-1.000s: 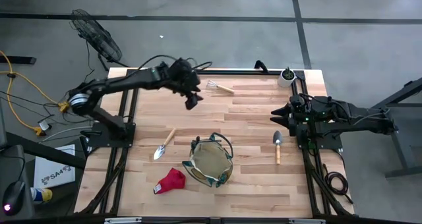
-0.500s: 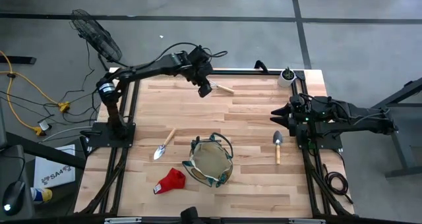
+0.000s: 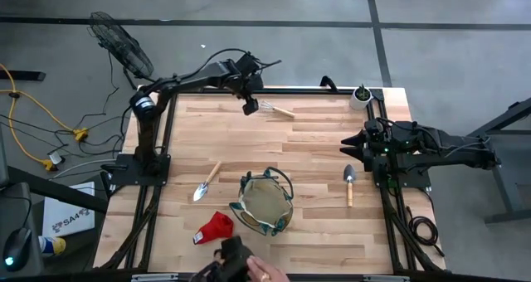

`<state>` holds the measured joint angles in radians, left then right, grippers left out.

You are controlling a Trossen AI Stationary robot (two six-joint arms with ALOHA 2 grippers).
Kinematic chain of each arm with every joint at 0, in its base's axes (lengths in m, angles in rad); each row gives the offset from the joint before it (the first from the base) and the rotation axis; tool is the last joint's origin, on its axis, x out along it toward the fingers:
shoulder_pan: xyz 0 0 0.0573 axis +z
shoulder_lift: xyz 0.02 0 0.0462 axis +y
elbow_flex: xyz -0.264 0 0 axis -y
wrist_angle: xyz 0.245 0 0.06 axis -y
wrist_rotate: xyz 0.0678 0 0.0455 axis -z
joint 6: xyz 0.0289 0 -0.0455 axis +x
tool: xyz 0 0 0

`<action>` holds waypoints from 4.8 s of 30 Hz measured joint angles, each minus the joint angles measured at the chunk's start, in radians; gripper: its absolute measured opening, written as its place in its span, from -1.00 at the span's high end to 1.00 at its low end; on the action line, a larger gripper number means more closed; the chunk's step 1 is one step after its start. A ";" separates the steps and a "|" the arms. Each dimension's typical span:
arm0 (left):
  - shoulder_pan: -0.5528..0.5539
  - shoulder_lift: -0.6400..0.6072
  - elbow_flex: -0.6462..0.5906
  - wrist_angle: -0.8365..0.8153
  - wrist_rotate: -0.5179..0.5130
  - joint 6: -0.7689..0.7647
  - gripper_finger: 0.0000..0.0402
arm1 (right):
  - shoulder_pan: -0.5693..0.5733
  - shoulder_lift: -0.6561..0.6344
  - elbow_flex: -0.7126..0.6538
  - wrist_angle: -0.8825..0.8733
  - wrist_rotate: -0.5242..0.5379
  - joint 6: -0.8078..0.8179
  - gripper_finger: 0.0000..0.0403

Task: Pick & Place Garden tools in Gardening bag
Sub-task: Put the light brown hand rake into the light brown gardening bag, then put the brown hand rake into the light brown gardening bag

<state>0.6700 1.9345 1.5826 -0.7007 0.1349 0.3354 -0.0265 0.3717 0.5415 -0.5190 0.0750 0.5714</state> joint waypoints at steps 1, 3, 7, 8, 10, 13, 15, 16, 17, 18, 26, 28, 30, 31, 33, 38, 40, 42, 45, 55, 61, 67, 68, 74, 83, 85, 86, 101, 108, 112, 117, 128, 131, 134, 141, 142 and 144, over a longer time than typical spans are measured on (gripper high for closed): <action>0.008 0.008 0.000 0.001 -0.008 0.026 -0.52 | 0.000 0.000 0.000 0.000 0.000 0.000 0.09; 0.024 0.022 0.000 0.006 -0.004 0.082 -0.54 | 0.000 0.000 0.000 0.000 0.000 0.000 0.09; 0.044 0.052 -0.001 0.012 0.018 0.217 -0.54 | 0.000 0.000 0.000 0.000 0.000 0.000 0.09; 0.045 0.058 -0.001 0.019 0.018 0.248 -0.54 | 0.000 0.000 0.000 0.000 0.000 0.000 0.09; 0.044 0.066 -0.001 0.035 0.008 0.307 -0.54 | 0.000 0.000 0.000 0.000 0.000 0.000 0.09; 0.043 0.077 -0.001 0.067 0.007 0.362 -0.54 | 0.000 0.000 0.000 0.000 0.000 0.000 0.09; 0.043 0.081 -0.001 0.078 0.008 0.369 -0.54 | 0.000 0.000 0.000 0.000 0.000 0.000 0.09; 0.043 0.081 -0.002 0.087 0.009 0.376 -0.54 | 0.000 0.000 0.000 0.000 0.000 0.000 0.09; 0.043 0.083 -0.002 0.098 0.012 0.387 -0.54 | 0.000 0.000 0.000 0.000 0.000 0.000 0.09; 0.043 0.087 -0.001 0.112 0.012 0.395 -0.54 | 0.000 0.000 0.000 0.000 0.000 0.000 0.09; 0.035 0.117 -0.001 0.127 0.075 0.404 -0.54 | 0.000 0.000 0.000 0.000 0.000 0.000 0.09; 0.027 0.124 -0.001 0.131 0.074 0.422 -0.54 | 0.000 0.000 0.000 0.000 0.000 0.000 0.09; 0.014 0.130 -0.001 0.137 0.078 0.434 -0.54 | 0.000 0.000 0.000 0.000 0.000 0.000 0.09; 0.009 0.137 -0.001 0.141 0.079 0.442 -0.54 | 0.000 0.000 0.000 0.000 0.000 0.000 0.09; -0.003 0.152 -0.001 0.154 0.061 0.446 -0.54 | 0.000 0.000 0.000 0.000 0.000 0.000 0.09; -0.019 0.181 -0.002 0.215 0.010 0.442 -0.54 | 0.000 0.000 0.000 0.000 0.000 0.000 0.09; -0.024 0.183 -0.002 0.221 0.004 0.436 -0.54 | 0.000 0.000 0.000 0.000 0.000 0.000 0.09; -0.023 0.183 -0.002 0.245 0.004 0.428 -0.54 | 0.000 0.000 0.000 0.000 0.000 0.000 0.09; -0.023 0.183 -0.001 0.246 0.004 0.427 -0.53 | 0.000 0.000 0.000 0.000 0.000 0.000 0.09; -0.023 0.220 -0.001 0.253 -0.012 0.419 -0.29 | 0.000 0.000 0.000 0.000 0.000 0.000 0.09; -0.023 0.239 0.000 0.248 -0.029 0.408 -0.16 | 0.000 0.000 0.000 0.000 0.000 0.000 0.09; -0.023 0.241 0.001 0.239 -0.028 0.406 0.09 | 0.000 0.000 0.000 0.000 0.000 0.000 0.09; -0.023 0.241 0.001 0.239 -0.031 0.407 0.14 | 0.000 0.000 0.000 0.000 0.000 0.000 0.09; -0.024 0.240 0.002 0.239 -0.050 0.408 0.29 | 0.000 0.000 0.000 0.000 0.000 0.000 0.09; -0.021 0.249 0.145 0.120 -0.074 0.318 0.32 | 0.000 0.000 0.000 0.000 -0.008 -0.002 0.09; -0.021 0.248 0.198 0.081 -0.070 0.297 0.39 | 0.000 -0.004 0.000 0.000 -0.093 -0.049 0.09; -0.021 0.247 0.224 0.048 -0.061 0.288 0.44 | 0.000 -0.008 0.000 0.001 -0.166 -0.082 0.09; -0.029 0.246 0.332 -0.068 0.037 0.235 0.86 | 0.000 -0.011 0.001 0.002 -0.385 -0.152 0.09; -0.078 0.250 0.331 -0.057 0.039 0.292 0.56 | 0.000 -0.011 0.001 0.002 -0.320 -0.151 0.09; -0.115 0.261 0.308 -0.051 0.001 0.363 0.28 | 0.000 -0.011 0.001 0.003 -0.309 -0.150 0.09; -0.135 0.274 0.286 -0.009 -0.019 0.397 0.09 | 0.000 -0.011 0.001 0.003 -0.309 -0.150 0.09; -0.133 0.277 0.283 0.054 -0.037 0.044 0.07 | 0.000 -0.011 0.001 0.003 -0.309 -0.150 0.09; -0.134 0.277 0.283 0.047 -0.003 -0.115 0.07 | 0.000 -0.011 0.001 0.003 -0.309 -0.150 0.09; -0.134 0.277 0.283 0.066 0.046 -0.212 0.07 | 0.000 -0.011 0.001 0.003 -0.309 -0.150 0.09; -0.117 0.266 0.351 0.061 0.213 -0.346 0.07 | 0.000 -0.011 0.001 0.003 -0.309 -0.150 0.09; -0.110 0.266 0.373 0.042 0.239 -0.348 0.07 | 0.000 -0.011 0.000 0.003 -0.309 -0.157 0.09; -0.107 0.266 0.411 0.014 0.281 -0.346 0.07 | 0.000 -0.011 0.000 0.003 -0.291 -0.277 0.09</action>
<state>0.5632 2.2002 1.9933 -0.6866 0.4163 -0.0106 -0.0261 0.3607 0.5419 -0.5159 -0.2156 0.2940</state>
